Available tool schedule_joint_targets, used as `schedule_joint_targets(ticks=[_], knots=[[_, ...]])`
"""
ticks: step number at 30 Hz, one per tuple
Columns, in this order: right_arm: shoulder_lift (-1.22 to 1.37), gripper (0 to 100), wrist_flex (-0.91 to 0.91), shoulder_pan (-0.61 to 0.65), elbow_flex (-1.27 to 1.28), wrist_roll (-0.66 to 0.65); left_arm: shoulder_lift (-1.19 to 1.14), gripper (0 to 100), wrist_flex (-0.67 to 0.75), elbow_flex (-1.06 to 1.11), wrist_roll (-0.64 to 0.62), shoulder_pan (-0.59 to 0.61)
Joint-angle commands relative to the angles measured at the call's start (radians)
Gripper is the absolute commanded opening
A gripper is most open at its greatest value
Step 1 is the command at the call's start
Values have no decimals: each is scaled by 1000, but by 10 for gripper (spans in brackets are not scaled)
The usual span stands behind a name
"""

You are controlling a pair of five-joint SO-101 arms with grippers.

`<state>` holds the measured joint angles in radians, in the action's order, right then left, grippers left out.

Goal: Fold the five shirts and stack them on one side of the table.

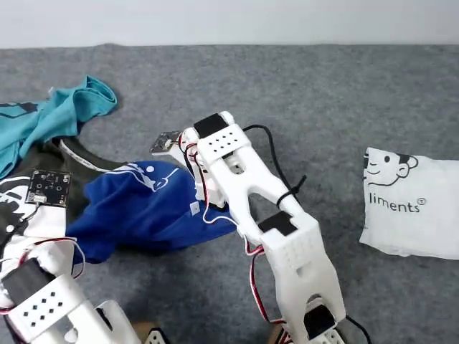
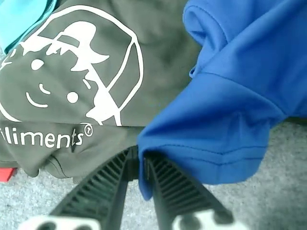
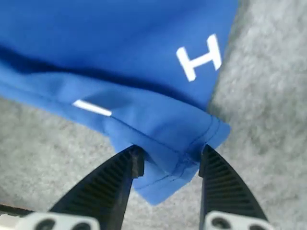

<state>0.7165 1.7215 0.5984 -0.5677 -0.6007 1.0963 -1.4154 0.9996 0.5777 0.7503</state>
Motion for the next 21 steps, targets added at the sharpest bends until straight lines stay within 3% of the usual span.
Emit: schedule_joint_targets(ticks=[1,3,8,21], knots=[[22,197,4,-13,-72,-5,15,5,25,-5,5,0],[36,179,-1,-21,-72,-5,15,5,25,-5,5,0],[21,3,30,-33,-124,-5,15,5,25,-5,5,0],[-320,10,74,-179,-232,-5,15,5,18,-189,3,-46]])
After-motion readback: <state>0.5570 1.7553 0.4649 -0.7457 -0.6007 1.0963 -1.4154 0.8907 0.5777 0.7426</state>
